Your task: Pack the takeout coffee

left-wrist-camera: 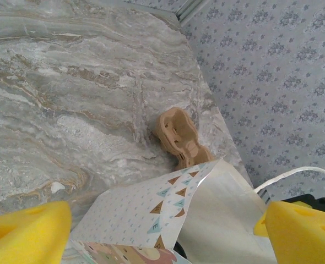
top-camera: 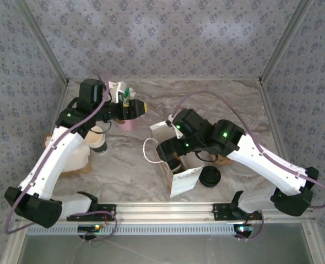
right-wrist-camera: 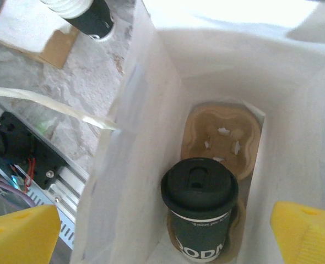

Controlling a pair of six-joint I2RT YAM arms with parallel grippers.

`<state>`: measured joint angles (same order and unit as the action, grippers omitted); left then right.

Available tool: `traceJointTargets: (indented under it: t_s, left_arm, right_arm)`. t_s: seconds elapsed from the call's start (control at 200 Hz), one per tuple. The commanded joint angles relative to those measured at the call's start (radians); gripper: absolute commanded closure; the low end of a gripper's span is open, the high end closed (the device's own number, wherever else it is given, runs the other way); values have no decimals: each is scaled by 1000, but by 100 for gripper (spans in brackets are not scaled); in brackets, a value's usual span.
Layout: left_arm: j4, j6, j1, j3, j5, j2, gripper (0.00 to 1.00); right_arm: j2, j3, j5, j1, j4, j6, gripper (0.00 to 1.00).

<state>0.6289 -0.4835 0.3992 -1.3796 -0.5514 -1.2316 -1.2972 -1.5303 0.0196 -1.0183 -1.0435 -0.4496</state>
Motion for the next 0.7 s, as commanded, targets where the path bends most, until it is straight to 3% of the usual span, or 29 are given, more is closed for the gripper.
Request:
traceJointTargets:
  t_s: [0.0, 0.325, 0.695]
  left_arm:
    - [6, -6, -5, -33, 12, 34, 8]
    - [5, -20, -5, -38, 43, 91, 1]
    - [22, -30, -5, -50, 107, 178, 1]
  right_arm:
    - [50, -8, -1, -9, 28, -9, 0]
    - [168, 5, -17, -21, 99, -8, 0]
    - [289, -1, 7, 1, 114, 12, 2]
